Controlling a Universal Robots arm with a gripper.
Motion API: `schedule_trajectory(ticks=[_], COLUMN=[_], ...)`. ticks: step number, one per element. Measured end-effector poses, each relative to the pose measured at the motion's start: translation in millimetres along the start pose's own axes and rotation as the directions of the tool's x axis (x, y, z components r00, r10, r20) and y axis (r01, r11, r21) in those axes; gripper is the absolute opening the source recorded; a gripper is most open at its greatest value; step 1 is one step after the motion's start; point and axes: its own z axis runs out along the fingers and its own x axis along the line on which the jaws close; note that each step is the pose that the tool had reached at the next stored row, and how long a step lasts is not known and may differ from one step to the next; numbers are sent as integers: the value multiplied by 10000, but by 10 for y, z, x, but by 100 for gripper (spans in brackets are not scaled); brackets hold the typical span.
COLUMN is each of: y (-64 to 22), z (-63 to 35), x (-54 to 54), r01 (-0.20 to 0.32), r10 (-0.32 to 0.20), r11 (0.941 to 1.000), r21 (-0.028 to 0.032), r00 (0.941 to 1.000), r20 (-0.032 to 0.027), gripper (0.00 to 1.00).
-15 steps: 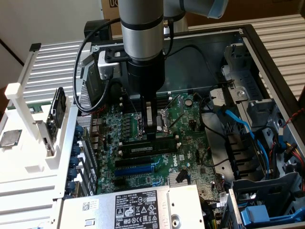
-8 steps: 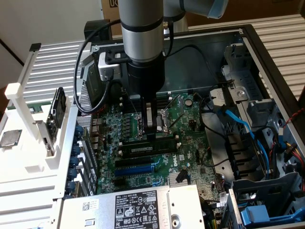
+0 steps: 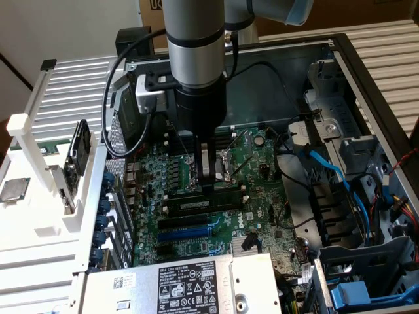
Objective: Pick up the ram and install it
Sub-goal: 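Press down the ram until it locks into place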
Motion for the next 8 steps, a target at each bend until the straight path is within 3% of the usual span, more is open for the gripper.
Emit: schedule_trajectory(ticks=[8], y=[0], z=[14], x=[-1], r01=[-1], r10=[1], r11=[10000], r21=[0], r00=[10000], r20=[-1], gripper=[10])
